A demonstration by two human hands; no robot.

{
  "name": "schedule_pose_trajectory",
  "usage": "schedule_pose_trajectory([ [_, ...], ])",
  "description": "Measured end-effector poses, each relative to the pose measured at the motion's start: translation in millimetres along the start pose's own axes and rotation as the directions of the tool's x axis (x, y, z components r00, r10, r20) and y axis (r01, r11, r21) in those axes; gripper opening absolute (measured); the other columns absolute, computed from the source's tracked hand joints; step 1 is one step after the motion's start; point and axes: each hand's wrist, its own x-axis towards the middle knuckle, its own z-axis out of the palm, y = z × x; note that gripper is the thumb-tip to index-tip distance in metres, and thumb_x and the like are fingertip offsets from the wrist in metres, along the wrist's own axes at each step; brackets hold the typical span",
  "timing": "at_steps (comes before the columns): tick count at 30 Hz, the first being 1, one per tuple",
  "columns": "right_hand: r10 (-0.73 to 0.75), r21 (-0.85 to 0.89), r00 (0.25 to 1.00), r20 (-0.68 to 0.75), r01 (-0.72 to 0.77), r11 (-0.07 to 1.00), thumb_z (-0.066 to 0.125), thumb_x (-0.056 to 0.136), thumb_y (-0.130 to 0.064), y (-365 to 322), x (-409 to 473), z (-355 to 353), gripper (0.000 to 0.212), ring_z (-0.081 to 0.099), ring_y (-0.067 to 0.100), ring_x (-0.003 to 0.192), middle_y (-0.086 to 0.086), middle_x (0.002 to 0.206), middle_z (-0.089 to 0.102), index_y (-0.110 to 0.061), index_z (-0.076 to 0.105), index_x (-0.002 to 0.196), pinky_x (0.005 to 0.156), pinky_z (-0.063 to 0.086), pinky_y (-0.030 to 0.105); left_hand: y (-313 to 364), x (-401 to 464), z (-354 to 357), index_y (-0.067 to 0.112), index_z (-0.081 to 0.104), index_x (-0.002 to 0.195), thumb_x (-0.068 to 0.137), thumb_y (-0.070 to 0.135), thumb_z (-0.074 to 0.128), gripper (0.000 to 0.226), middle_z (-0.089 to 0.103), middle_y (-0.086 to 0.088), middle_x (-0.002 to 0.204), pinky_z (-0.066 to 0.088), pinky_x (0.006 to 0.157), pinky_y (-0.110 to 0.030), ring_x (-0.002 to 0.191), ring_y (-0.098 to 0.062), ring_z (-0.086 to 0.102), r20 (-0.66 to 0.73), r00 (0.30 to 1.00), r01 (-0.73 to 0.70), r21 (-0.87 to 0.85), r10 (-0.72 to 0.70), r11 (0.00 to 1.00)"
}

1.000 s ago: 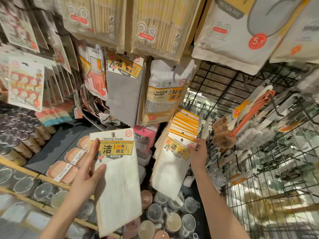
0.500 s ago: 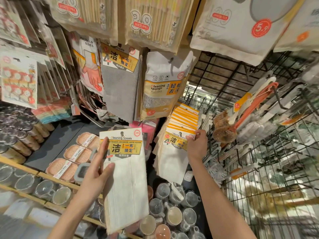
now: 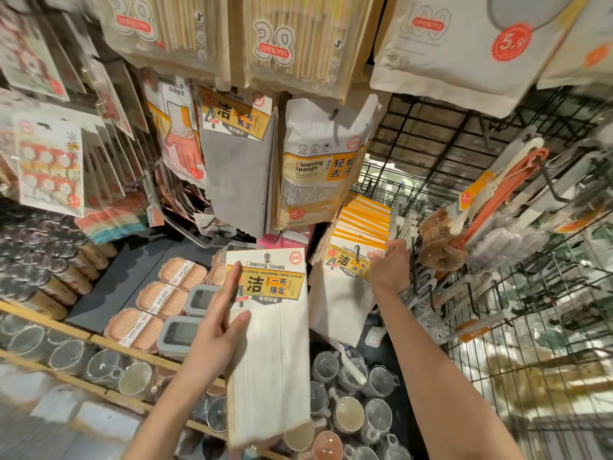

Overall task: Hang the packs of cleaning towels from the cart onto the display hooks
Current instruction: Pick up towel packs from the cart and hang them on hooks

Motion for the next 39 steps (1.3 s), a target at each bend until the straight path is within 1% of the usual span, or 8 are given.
schedule_pose_trajectory([
  [5,-0.053,0.064,0.995,0.087,0.048,0.997,0.068,0.081,-0.016,4.9,-0.4,-7.4,0.035,0.056,0.027,0.097,0.009,0.109,0.054,-0.015,0.048,0.11,0.069,0.042,0.033,4.2,1.5,5.9,0.044,0.022,0.142,0.096,-0.003,0.049,0.071,0.025,0.037,0.143,0.02,0.099,0.005,0.132,0.023,0.021,0.027,0.999,-0.02,-0.028,0.02,0.999],
  [11,-0.101,0.182,0.968,0.229,0.059,0.982,0.075,0.075,-0.009,5.1,-8.1,-35.4,0.043,0.048,0.026,0.111,0.014,0.122,0.047,-0.006,0.053,0.112,0.096,0.042,0.041,9.3,6.3,17.1,0.043,0.023,0.14,0.095,-0.005,0.049,0.071,0.025,0.036,0.143,0.02,0.099,0.005,0.129,0.026,0.021,0.072,0.996,-0.055,-0.034,0.057,0.998],
  [15,-0.147,0.373,0.946,0.289,0.03,0.927,0.07,0.083,-0.011,-13.1,-31.7,-68.2,0.029,0.053,0.021,0.095,0.005,0.106,0.054,-0.003,0.057,0.107,0.081,0.047,0.028,11.0,11.6,26.4,0.042,0.024,0.139,0.094,-0.007,0.05,0.071,0.027,0.032,0.143,0.02,0.099,0.004,0.129,0.026,0.022,0.106,0.99,-0.095,-0.029,0.098,0.995],
  [19,-0.3,0.48,0.771,0.561,-0.008,0.877,0.065,0.086,-0.008,-32.2,-68.5,-82.5,0.024,0.062,0.011,0.087,0.011,0.109,0.06,-0.005,0.056,0.108,0.07,0.056,0.024,9.9,15.6,42.3,0.041,0.023,0.14,0.095,-0.007,0.049,0.071,0.025,0.031,0.145,0.02,0.102,0.002,0.131,0.025,0.021,0.166,0.981,-0.095,-0.043,0.101,0.994],
  [28,-0.146,0.378,0.907,0.396,-0.016,0.926,0.074,0.078,-0.01,-3.7,-71.4,-77.4,0.036,0.062,0.015,0.081,-0.005,0.094,0.064,-0.026,0.055,0.104,0.064,0.05,0.026,-0.8,35.4,82.5,0.032,0.014,0.147,0.091,-0.017,0.044,0.08,0.02,0.03,0.148,0.018,0.104,0.0,0.137,0.018,0.017,0.229,0.971,-0.043,-0.103,0.066,0.994],
  [34,-0.114,0.329,0.966,0.231,0.033,0.944,0.072,0.08,-0.01,11.1,-55.3,-60.0,0.032,0.059,0.017,0.087,0.001,0.103,0.062,-0.022,0.058,0.106,0.062,0.043,0.016,-4.2,66.3,111.3,0.024,0.006,0.147,0.083,-0.028,0.04,0.089,0.019,0.035,0.137,0.026,0.097,0.002,0.138,0.008,0.02,0.3,0.953,-0.011,-0.07,0.031,0.998],
  [37,-0.092,0.326,0.976,0.197,0.023,0.945,0.069,0.082,-0.007,17.0,-47.7,-49.7,0.032,0.059,0.014,0.088,0.001,0.101,0.062,-0.029,0.053,0.099,0.068,0.045,0.02,-7.5,80.9,122.0,0.024,0.008,0.151,0.083,-0.026,0.041,0.09,0.02,0.031,0.142,0.036,0.106,-0.028,0.141,-0.031,0.021,0.327,0.945,0.032,-0.061,-0.01,0.998],
  [39,-0.072,0.307,0.981,0.182,0.013,0.952,0.068,0.083,-0.008,20.3,-42.7,-43.0,0.032,0.059,0.016,0.089,0.001,0.101,0.062,-0.029,0.052,0.1,0.07,0.046,0.024,-11.4,89.0,125.7,0.023,0.006,0.152,0.085,-0.024,0.043,0.09,0.024,0.012,0.154,0.047,0.079,-0.036,0.116,-0.044,0.046,0.34,0.939,0.059,-0.002,-0.054,0.998],
])
